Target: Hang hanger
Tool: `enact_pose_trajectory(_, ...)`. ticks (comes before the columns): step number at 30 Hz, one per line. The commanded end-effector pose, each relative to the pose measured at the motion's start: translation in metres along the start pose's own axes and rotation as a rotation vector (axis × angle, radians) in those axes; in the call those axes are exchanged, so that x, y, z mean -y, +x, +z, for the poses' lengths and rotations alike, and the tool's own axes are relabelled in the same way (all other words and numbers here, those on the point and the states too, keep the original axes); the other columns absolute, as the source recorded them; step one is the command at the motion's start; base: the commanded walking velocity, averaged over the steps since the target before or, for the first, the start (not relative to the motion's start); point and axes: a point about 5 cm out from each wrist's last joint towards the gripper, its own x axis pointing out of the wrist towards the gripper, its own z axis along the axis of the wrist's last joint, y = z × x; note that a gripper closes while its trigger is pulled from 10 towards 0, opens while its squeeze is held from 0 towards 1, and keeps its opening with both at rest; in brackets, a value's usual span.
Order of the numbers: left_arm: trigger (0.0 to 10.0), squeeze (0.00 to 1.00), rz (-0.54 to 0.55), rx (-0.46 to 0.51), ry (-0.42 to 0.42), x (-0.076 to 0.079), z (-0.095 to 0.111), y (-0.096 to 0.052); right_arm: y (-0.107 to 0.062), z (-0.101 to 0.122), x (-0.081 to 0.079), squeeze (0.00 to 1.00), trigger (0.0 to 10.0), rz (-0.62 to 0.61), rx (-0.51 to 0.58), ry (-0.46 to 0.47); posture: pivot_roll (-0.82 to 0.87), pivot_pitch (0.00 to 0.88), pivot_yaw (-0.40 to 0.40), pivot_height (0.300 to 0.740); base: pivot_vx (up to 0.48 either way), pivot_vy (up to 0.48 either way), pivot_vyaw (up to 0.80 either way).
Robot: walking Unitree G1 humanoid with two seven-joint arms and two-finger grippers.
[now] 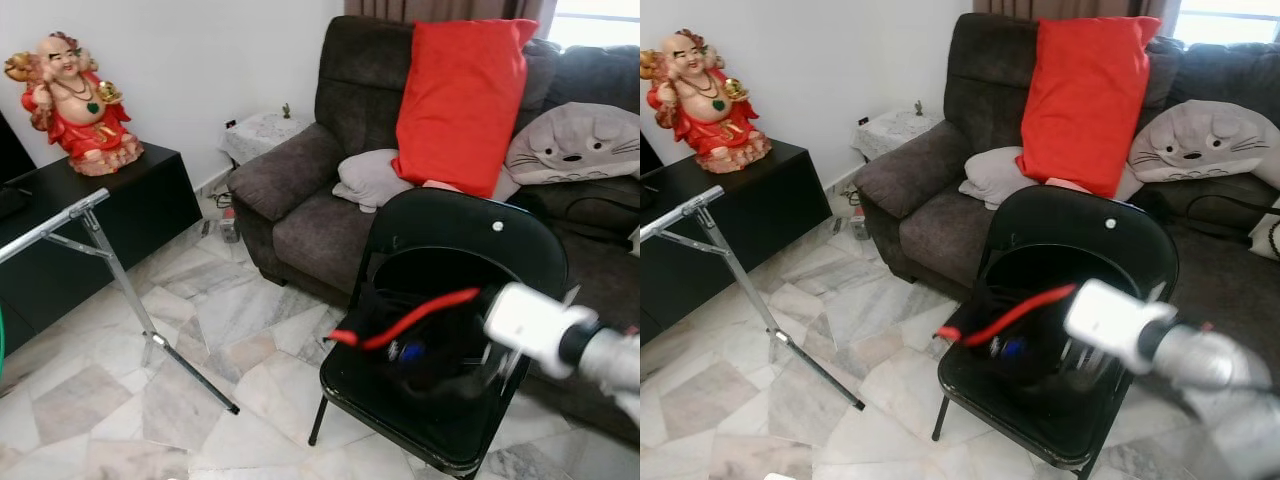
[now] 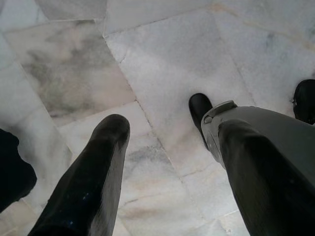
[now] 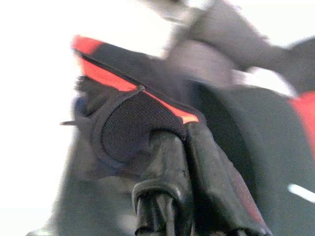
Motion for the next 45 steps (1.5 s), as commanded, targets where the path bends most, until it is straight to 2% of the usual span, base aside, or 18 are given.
enact_pose_trajectory(1, 10.0, 0.0, 0.008, -0.023, -0.019, -0.005, -0.007, -0.002, -0.003, -0.003, -0.012, 0.0, 0.0, 0.111, -0.032, 0.004, -0.14, 0.045, 0.106, 0.74, 0.0, 0.0, 0.0)
enact_pose_trajectory(7, 10.0, 0.0, 0.0, -0.022, -0.028, -0.002, -0.007, -0.002, -0.008, -0.032, -0.016, 0.0, 0.0, 0.132, -0.226, -0.092, -0.14, 0.047, 0.106, 0.74, 0.0, 0.0, 0.0)
enact_pose_trajectory(8, 10.0, 0.0, 0.0, -0.022, -0.028, -0.002, -0.007, -0.001, -0.008, -0.033, -0.013, 0.0, 4.6, 0.109, -0.237, -0.099, -0.14, 0.048, 0.107, 0.74, 0.0, 0.0, 0.0)
enact_pose_trajectory(9, 10.0, 0.0, 0.0, -0.022, -0.028, -0.002, -0.007, -0.001, -0.008, -0.033, -0.013, 0.0, 4.6, 0.109, -0.237, -0.099, -0.14, 0.048, 0.107, 0.74, 0.0, 0.0, 0.0)
enact_pose_trajectory(10, 10.0, 0.0, 0.0, -0.023, -0.029, -0.002, -0.007, -0.001, -0.008, -0.033, -0.011, 0.0, 8.9, 0.102, -0.238, -0.09, -0.14, 0.048, 0.107, 0.74, 0.0, 0.0, 0.0)
enact_pose_trajectory(12, 10.0, 0.0, -0.002, -0.024, -0.03, -0.002, -0.007, -0.001, -0.008, -0.032, -0.011, 0.0, 8.7, 0.108, -0.225, -0.081, -0.14, 0.049, 0.107, 0.74, 0.0, 0.0, 0.0)
enact_pose_trajectory(13, 10.0, 0.0, -0.004, -0.026, -0.032, -0.001, -0.007, -0.001, -0.006, -0.028, -0.011, 0.73, 10.0, 0.109, -0.205, -0.071, -0.14, 0.05, 0.106, 0.74, 0.0, 0.0, 0.0)
enact_pose_trajectory(14, 10.0, 0.0, -0.004, -0.027, -0.033, -0.001, -0.008, -0.001, -0.006, -0.026, -0.011, 1.0, 10.0, 0.111, -0.193, -0.064, -0.14, 0.05, 0.105, 0.74, 0.0, 0.0, 0.0)
enact_pose_trajectory(26, 10.0, 0.0, -0.009, -0.038, -0.046, -0.002, -0.01, -0.002, -0.006, 0.002, -0.04, 1.0, 10.0, 0.281, -0.044, 0.033, -0.14, 0.053, 0.102, 0.74, 0.0, 0.0, 0.0)
enact_pose_trajectory(30, 10.0, 0.0, -0.004, -0.039, -0.051, -0.008, -0.008, -0.002, 0.003, -0.005, -0.033, 1.0, 10.0, 0.128, -0.06, 0.037, -0.14, 0.053, 0.101, 0.74, 0.0, 0.0, 0.0)
enact_pose_trajectory(31, 10.0, 0.0, -0.003, -0.037, -0.058, -0.009, -0.007, -0.002, 0.008, -0.005, -0.033, 0.28, 10.0, 0.079, -0.056, 0.056, -0.14, 0.052, 0.098, 0.74, 0.0, 0.0, 0.0)
enact_pose_trajectory(32, 10.0, 0.0, -0.001, -0.035, -0.064, -0.01, -0.007, -0.003, 0.012, -0.005, -0.033, 0.28, 10.0, 0.038, -0.055, 0.088, -0.14, 0.052, 0.098, 0.74, 0.0, 0.0, 0.0)
enact_pose_trajectory(33, 10.0, 0.0, -0.001, -0.035, -0.067, -0.01, -0.007, -0.003, 0.013, -0.004, -0.033, 0.08, 10.0, 0.029, -0.052, 0.098, -0.14, 0.052, 0.098, 0.74, 0.0, 0.0, 0.0)
enact_pose_trajectory(34, 10.0, 0.0, -0.001, -0.034, -0.068, -0.01, -0.007, -0.003, 0.013, -0.004, -0.034, 0.08, 10.0, 0.029, -0.05, 0.103, -0.14, 0.052, 0.097, 0.74, 0.0, 0.0, 0.0)
enact_pose_trajectory(35, 10.0, 0.0, 0.003, -0.015, -0.089, -0.014, -0.004, -0.003, 0.025, -0.003, -0.031, 0.0, 10.0, -0.144, -0.03, 0.179, -0.14, 0.051, 0.097, 0.74, 0.0, 0.0, 0.0)
enact_pose_trajectory(37, 10.0, 0.0, 0.006, -0.002, -0.083, -0.016, -0.001, -0.003, 0.031, -0.003, -0.03, 0.0, 10.0, -0.238, -0.012, 0.258, -0.13, 0.049, 0.096, 0.74, 0.0, 0.0, 0.0)
enact_pose_trajectory(41, 10.0, 0.0, 0.028, 0.147, -0.065, -0.016, 0.023, -0.001, 0.035, 0.002, -0.029, 0.0, 10.0, -0.594, 0.218, 0.741, -0.11, 0.039, 0.099, 0.74, 0.0, 0.0, 0.0)
enact_pose_trajectory(45, 10.0, 0.0, 0.039, 0.246, -0.073, -0.018, 0.043, -0.001, 0.036, -0.002, -0.038, 0.0, 10.0, -0.72, 0.273, 0.946, -0.11, 0.028, 0.101, 0.74, 0.0, 0.0, 0.0)
